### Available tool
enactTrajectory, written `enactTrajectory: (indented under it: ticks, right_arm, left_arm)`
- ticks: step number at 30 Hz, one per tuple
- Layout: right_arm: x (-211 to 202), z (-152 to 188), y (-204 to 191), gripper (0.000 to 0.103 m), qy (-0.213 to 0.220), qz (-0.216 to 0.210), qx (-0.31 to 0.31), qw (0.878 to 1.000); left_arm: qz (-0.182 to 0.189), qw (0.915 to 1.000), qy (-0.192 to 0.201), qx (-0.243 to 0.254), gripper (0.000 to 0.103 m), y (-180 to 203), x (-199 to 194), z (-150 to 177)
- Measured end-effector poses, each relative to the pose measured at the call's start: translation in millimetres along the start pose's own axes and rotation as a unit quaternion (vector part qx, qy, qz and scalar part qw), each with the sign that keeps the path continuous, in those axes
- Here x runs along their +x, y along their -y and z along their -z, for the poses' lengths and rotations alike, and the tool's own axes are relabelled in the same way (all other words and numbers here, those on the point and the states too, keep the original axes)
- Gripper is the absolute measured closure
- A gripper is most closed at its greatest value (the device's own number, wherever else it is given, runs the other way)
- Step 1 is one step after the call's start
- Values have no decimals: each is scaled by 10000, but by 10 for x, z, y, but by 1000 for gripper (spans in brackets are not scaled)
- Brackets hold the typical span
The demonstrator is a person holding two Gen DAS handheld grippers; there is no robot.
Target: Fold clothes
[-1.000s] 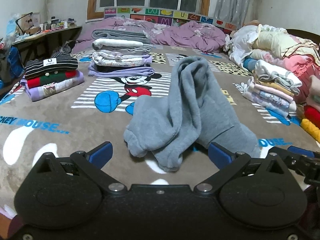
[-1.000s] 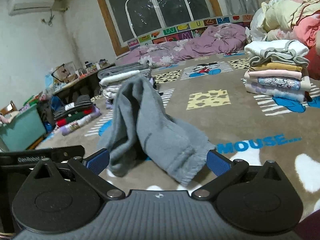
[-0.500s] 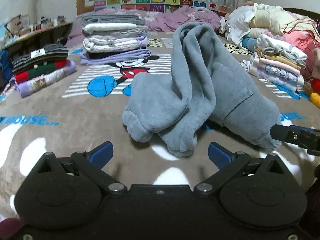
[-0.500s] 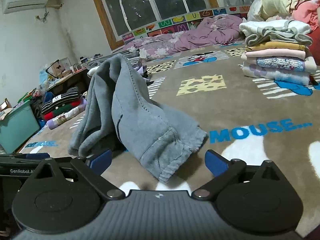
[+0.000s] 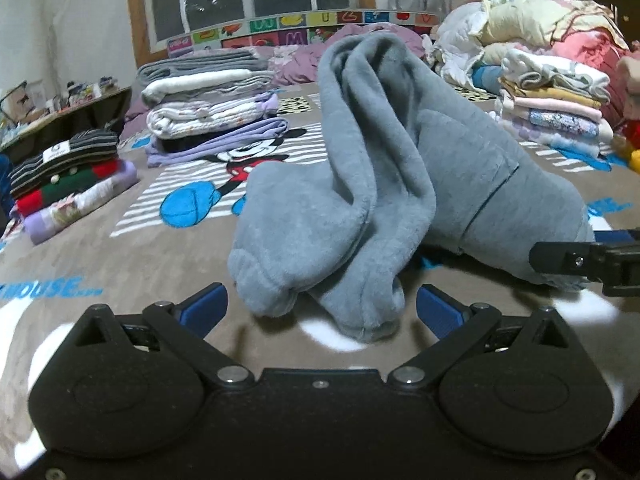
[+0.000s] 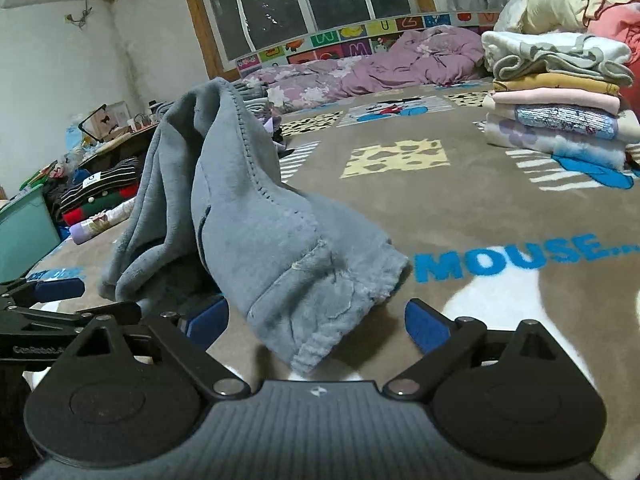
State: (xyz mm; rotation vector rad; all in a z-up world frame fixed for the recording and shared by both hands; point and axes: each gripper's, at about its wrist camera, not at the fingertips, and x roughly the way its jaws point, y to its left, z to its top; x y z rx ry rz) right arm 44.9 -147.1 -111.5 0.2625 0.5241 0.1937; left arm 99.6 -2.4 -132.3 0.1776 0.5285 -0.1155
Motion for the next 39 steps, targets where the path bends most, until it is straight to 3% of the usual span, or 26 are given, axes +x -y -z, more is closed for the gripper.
enactTrajectory:
  ticks: [3, 5, 11, 17, 21, 34, 39]
  right_arm:
    - [59, -11, 0, 23, -13, -115, -90, 9999]
    - [91, -16, 11, 26, -8, -166, -104, 9998]
    - [124, -15, 84, 37, 14, -233, 15, 9997]
    - [101, -83, 142, 60, 202, -279, 123, 9993]
    - [71, -135, 201, 65, 383, -226, 182, 9988]
    - [-328, -280, 320, 77, 1157, 304, 169, 9927]
    - [-453, -364, 445, 77, 1375, 432, 288, 9891]
  left_arm:
    - [-136, 9996, 52, 247, 8, 53, 112, -2]
    - [-184, 9991, 79, 364, 8, 66, 168, 7]
    - [-199, 9988, 143, 417, 24, 79, 233, 5]
    - [-259, 9994, 186, 115, 49, -52, 249, -38]
    - [-347, 9991, 239, -53, 62, -149, 191, -73]
    - [-1048, 9886, 664, -848, 70, -769, -228, -202]
    - [-1067, 9835, 682, -1294, 71, -976, -289, -218]
